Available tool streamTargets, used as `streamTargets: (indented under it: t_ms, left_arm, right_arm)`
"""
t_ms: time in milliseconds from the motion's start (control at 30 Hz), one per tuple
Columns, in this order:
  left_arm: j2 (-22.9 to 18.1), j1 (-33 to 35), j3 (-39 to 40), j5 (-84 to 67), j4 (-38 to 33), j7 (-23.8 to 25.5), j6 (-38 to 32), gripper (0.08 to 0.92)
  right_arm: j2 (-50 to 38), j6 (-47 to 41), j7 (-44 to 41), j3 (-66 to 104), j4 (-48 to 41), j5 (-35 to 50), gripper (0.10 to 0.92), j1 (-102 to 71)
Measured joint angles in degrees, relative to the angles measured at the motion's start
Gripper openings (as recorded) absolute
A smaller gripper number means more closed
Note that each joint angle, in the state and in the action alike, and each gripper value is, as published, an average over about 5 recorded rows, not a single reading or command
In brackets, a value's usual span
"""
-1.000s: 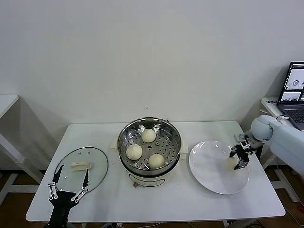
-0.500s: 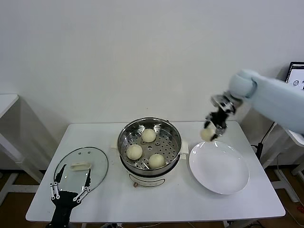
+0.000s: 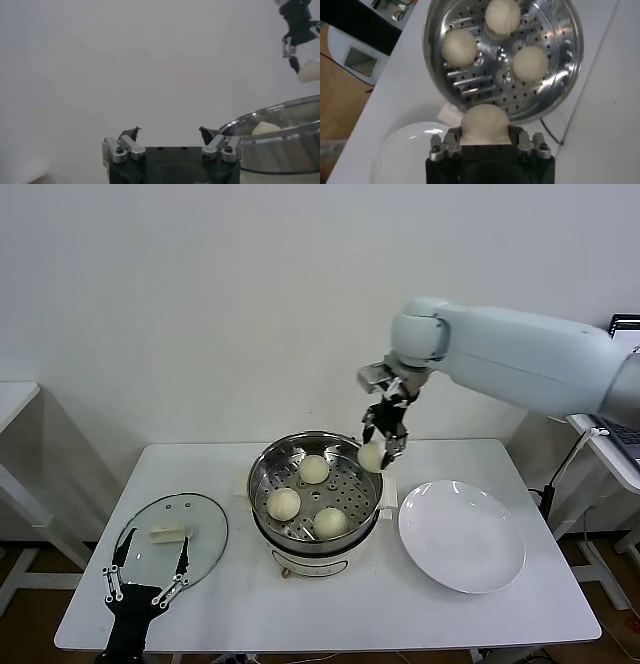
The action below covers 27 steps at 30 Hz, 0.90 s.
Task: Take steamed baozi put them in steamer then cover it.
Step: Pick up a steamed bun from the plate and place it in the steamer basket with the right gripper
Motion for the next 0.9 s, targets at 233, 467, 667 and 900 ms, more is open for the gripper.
streamTargets:
  t_ms: [233,467,667,900]
  left_arm:
    - [0.04,-0.02,-0.44,-0.23,-0.14,-0.05,0.04,0.823]
    - [0.00,0.02,-0.72,-0.25,-0.13,-0.11,0.04,0.823]
    - [-0.02,0.03,-0.87,-0.25,-0.14,-0.14,0.06,0.823]
    - [0.00,0.09,-1.17,-0.26,-0.14,-0.18,0.05,0.823]
  right_arm:
    - [2.80,-0.96,1.83,-1.18,-1.28,-0.46,0.645,-2.07]
    - [4.56,-1.54,3.58,-1.32,-2.59,-1.05,0.645,-4.79]
    - [5.87,-1.63,4.35,-1.40,-3.69,-1.93,0.653,-6.77]
    - [6.83,-1.60,4.84,-1.55,-4.67,-3.23,0.689,-8.26]
